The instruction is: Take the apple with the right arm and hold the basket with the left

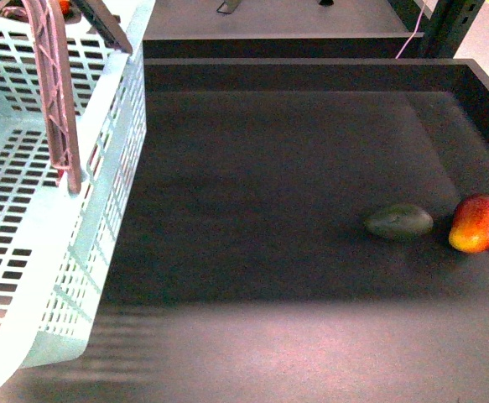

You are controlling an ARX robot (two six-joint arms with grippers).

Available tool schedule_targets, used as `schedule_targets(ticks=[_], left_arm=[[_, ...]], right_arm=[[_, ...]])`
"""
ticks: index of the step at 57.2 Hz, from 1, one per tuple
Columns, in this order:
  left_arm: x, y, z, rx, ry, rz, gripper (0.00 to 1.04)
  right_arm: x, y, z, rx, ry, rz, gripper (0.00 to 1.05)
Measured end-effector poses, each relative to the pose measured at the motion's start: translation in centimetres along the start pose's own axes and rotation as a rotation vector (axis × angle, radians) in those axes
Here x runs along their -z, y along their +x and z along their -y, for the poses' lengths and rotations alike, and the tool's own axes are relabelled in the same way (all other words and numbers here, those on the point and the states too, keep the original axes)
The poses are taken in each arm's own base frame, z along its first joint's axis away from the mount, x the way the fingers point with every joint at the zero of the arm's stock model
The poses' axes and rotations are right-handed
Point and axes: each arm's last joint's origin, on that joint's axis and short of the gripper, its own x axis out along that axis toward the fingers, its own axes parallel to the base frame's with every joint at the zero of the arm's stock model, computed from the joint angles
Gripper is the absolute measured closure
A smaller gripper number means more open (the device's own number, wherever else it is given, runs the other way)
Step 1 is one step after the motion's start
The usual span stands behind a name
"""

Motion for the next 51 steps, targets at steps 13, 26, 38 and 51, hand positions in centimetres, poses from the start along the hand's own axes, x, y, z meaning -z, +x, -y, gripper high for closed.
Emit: schedule_targets(ticks=[13,26,38,51], left_arm=[[-0.1,3.0,-2.6,-0.088,-0.049,-0.003,0.91],[0.4,5.7,-4.1,-0.148,-0.052,-0.025,0.91],[0.0,6.8,-5.2,-0.168,-0.061,-0.007,0.91],[-0.6,6.9,-6.5,-0.195,-0.069,0.014,0.91]], right_arm=[[0.0,0.0,0.0,0.000,0.000,0.000,0.09],[0.0,0.0,0.0,0.000,0.000,0.000,0.09],[0.0,0.0,0.0,0.000,0.000,0.000,0.09],[0.0,0.0,0.0,0.000,0.000,0.000,0.09]])
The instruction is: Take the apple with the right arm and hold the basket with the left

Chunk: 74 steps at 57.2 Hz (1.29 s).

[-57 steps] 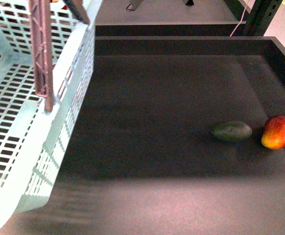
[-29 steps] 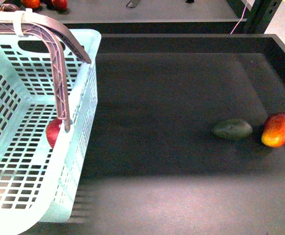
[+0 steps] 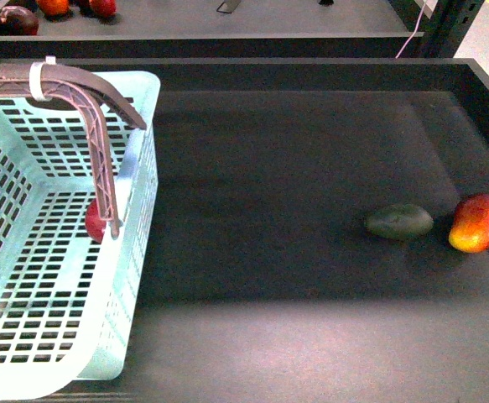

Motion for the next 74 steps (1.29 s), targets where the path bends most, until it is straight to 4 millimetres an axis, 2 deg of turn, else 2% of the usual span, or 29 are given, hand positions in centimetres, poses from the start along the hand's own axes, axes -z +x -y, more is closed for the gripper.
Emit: schedule_targets(ticks=[10,19,22,26,33,37,48,59,62,66,72,74], left_arm=[[0.1,0.2,-1.0,-0.039,0.010,0.002,0.90],[0.1,-0.1,-1.0,-0.056,0.009,-0.008,0.68],[0.1,-0.5,-0.8,-0.065,0.011,-0.008,0.55],[0.1,-1.0,-0.5,-0.068,0.011,-0.004,0.45],[-0.2,-3.7,0.2,-0.084,-0.020,0.043,0.14],[-0.3,-4.6,0.5,-0.075,-0.030,0.043,0.06],[0.9,-9.0,2.3,0.004,-0.047,0.029,0.07],[1.0,-9.2,2.2,0.019,-0.034,0.011,0.08],[1.0,-8.8,1.2,0.218,0.185,-0.048,0.19],[0.5,-10.1,-1.0,0.474,0.750,0.094,0.39],[-0.3,-12.3,-1.8,0.563,1.243,0.305,0.64],[-0.8,-12.6,-2.3,0.566,1.321,0.315,0.71]], right_arm=[[0.0,0.0,0.0,0.000,0.000,0.000,0.09],[0.0,0.0,0.0,0.000,0.000,0.000,0.09],[0.0,0.0,0.0,0.000,0.000,0.000,0.09],[0.0,0.0,0.0,0.000,0.000,0.001,0.09],[0.0,0.0,0.0,0.000,0.000,0.000,0.09],[0.0,0.0,0.0,0.000,0.000,0.001,0.09],[0.0,0.0,0.0,0.000,0.000,0.001,0.09],[0.0,0.0,0.0,0.000,0.000,0.000,0.09],[0.0,0.0,0.0,-0.001,0.000,0.001,0.09],[0.0,0.0,0.0,0.000,0.000,0.000,0.09],[0.0,0.0,0.0,0.000,0.000,0.001,0.09],[0.0,0.0,0.0,0.000,0.000,0.001,0.09]])
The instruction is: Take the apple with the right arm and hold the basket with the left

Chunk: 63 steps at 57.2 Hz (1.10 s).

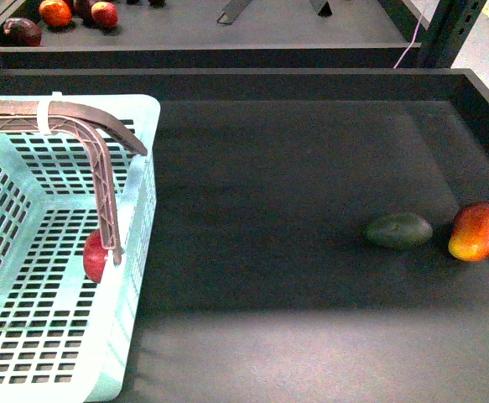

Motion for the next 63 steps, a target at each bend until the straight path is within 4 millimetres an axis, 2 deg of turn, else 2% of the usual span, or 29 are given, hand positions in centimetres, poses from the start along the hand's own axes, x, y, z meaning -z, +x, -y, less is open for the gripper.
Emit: schedule_targets(ticks=[9,23,33,63], left_arm=[[1.0,-2.4,-0.7,-0.024,0.123,-0.015,1.02],[1.5,-4.8,-0.8,-0.023,0.153,-0.015,1.01],[2.8,-6.2,-1.0,-0.024,0.155,-0.025,1.01],[1.9,-8.8,-0.8,-0.022,0.158,0.007,1.01]], right_arm=[[0.0,0.0,0.0,0.000,0.000,0.000,0.09],[0.0,0.0,0.0,0.000,0.000,0.000,0.09],[0.0,0.0,0.0,0.000,0.000,0.000,0.09],[0.0,0.0,0.0,0.000,0.000,0.000,0.09]])
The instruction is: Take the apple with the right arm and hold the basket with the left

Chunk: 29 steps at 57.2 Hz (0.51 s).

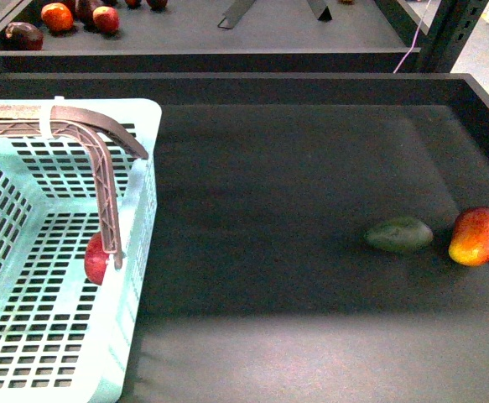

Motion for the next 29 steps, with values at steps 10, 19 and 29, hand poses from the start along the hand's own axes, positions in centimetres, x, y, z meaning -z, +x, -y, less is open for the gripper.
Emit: schedule_targets(ticks=[10,19,29], left_arm=[[-0.1,-0.7,0.0,0.000,0.000,0.003,1.01],[-0.1,-1.2,0.0,0.000,0.000,0.003,1.01],[-0.1,-1.6,0.0,0.000,0.000,0.004,1.01]], right_arm=[[0.0,0.0,0.0,0.000,0.000,0.000,0.09],[0.0,0.0,0.0,0.000,0.000,0.000,0.09],[0.0,0.0,0.0,0.000,0.000,0.000,0.09]])
